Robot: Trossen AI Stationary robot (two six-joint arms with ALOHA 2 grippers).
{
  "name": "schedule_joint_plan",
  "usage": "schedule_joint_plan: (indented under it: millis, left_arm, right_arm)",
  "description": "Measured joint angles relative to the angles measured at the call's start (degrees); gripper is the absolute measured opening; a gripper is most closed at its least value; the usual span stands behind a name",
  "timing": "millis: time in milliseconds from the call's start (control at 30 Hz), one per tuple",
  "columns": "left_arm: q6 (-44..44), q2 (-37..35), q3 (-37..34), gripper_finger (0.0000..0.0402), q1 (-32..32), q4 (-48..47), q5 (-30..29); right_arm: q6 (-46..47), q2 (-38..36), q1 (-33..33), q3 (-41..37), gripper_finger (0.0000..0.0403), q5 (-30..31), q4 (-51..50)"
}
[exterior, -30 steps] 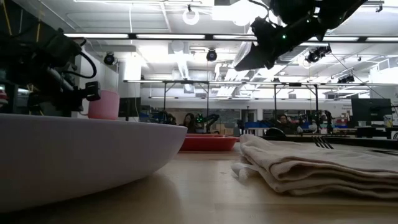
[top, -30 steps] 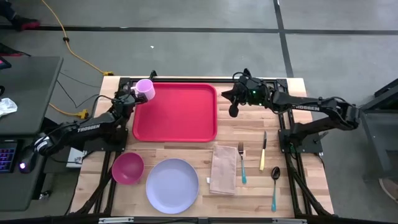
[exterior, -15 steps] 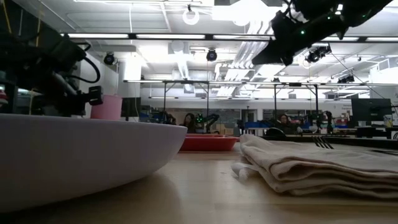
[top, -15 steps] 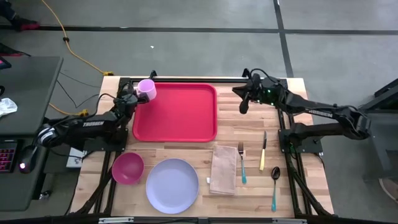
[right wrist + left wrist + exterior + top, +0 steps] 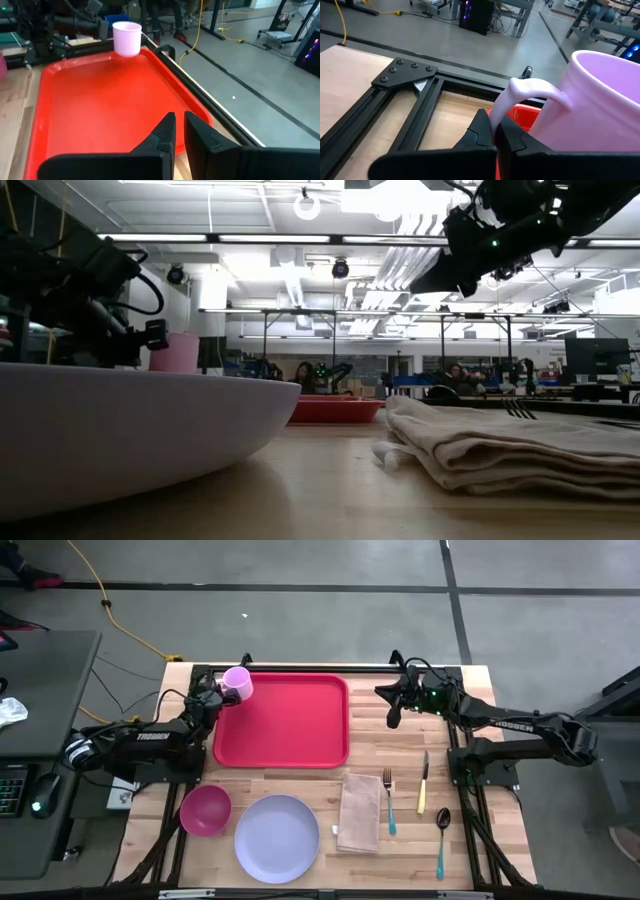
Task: Set up tray
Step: Put the pink mug on the red tray
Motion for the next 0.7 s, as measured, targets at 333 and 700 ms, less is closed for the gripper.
schedule_joint_plan:
  millis: [333, 700]
  left_arm:
    - [0.0, 0.2, 0.0, 0.0021, 0.0, -1.1, -0.1]
    - [-0.2, 4.5, 0.0, 0.0021, 0.0, 2.9, -1.7]
  right_arm:
    - [0.0, -6.7, -2.7, -1.4, 0.0016, 0.7, -2.8]
    - [-0.1, -12.3, -3.8, -1.4, 0.0016, 0.8, -9.2]
